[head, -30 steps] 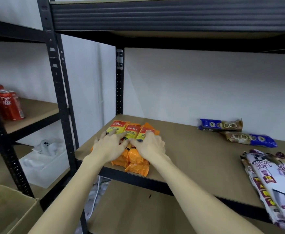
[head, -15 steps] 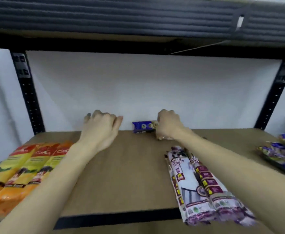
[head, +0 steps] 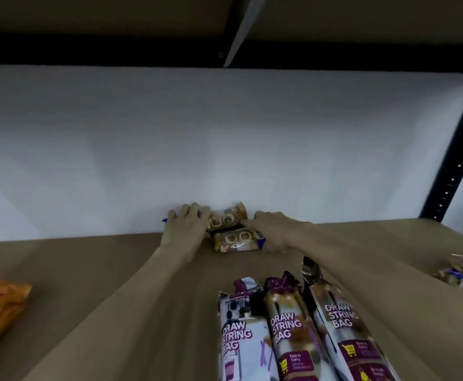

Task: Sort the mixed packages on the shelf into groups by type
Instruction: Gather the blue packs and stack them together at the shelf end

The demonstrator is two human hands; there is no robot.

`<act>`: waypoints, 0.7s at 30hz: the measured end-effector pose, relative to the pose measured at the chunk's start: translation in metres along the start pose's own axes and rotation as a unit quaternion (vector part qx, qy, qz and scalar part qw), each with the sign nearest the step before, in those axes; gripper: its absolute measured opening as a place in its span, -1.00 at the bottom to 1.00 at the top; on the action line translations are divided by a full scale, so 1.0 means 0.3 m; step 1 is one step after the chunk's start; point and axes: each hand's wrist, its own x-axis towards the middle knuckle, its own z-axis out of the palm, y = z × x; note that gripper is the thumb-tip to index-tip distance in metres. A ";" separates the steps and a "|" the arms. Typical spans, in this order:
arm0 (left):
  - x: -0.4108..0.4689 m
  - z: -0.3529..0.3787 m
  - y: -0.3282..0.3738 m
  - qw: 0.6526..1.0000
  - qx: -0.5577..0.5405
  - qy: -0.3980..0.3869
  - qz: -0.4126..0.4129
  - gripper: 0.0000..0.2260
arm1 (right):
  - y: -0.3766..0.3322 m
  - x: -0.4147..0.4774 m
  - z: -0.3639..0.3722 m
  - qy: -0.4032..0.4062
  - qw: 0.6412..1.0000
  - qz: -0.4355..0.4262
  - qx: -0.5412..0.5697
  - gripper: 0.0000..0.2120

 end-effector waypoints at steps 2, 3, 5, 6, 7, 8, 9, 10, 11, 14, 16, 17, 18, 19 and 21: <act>0.016 -0.004 0.005 1.000 0.012 0.027 0.004 -0.67 | 0.039 -0.008 0.010 0.021 0.999 -0.009 0.024 -0.38; 0.016 -0.012 0.009 0.999 0.011 0.030 0.014 -0.71 | 0.066 -0.023 0.015 0.031 0.999 -0.014 0.042 -0.43; -0.008 -0.026 0.011 0.999 -0.004 0.034 0.021 -0.72 | 0.135 -0.072 0.024 0.026 0.997 -0.009 0.066 -0.46; -0.029 -0.034 0.006 0.999 -0.017 0.036 0.019 -0.69 | 0.166 -0.100 0.018 0.014 0.996 -0.003 0.090 -0.51; -0.049 -0.039 -0.005 0.999 -0.030 0.033 0.012 -0.66 | 0.194 -0.122 0.015 0.011 0.991 0.007 0.131 -0.61; -0.068 -0.043 -0.019 0.999 -0.046 0.028 0.000 -0.64 | 0.204 -0.142 0.008 0.012 0.984 0.037 0.174 -0.75; -0.085 -0.051 -0.031 0.998 -0.064 0.018 -0.015 -0.63 | 0.208 -0.155 0.006 0.014 0.977 0.070 0.203 -0.85; -0.102 -0.066 -0.035 0.996 -0.083 0.004 -0.033 -0.65 | 0.203 -0.166 0.005 0.015 0.973 0.111 0.202 -0.74; -0.117 -0.085 -0.030 0.993 -0.105 -0.010 -0.056 -0.70 | 0.197 -0.172 0.012 0.011 0.971 0.151 0.182 -0.58; -0.141 -0.140 0.016 0.973 -0.158 -0.018 -0.165 -0.74 | 0.164 -0.181 0.050 0.003 0.959 0.243 0.143 -0.44; -0.146 -0.157 0.047 0.953 -0.194 -0.032 -0.232 -0.60 | 0.170 -0.194 0.048 0.045 0.928 0.258 0.266 -0.60; -0.144 -0.154 0.056 0.942 -0.217 -0.049 -0.249 -0.56 | 0.184 -0.204 0.037 0.082 0.879 0.256 0.393 -0.73; -0.142 -0.152 0.063 0.934 -0.241 -0.060 -0.255 -0.58 | 0.187 -0.220 0.027 0.101 0.808 0.252 0.524 -0.84; -0.142 -0.149 0.065 0.928 -0.263 -0.073 -0.253 -0.61 | 0.196 -0.232 0.038 0.116 0.739 0.256 0.612 -0.85; -0.138 -0.145 0.056 0.930 -0.268 -0.101 -0.230 -0.60 | 0.208 -0.268 0.060 0.120 0.720 0.301 0.614 -0.85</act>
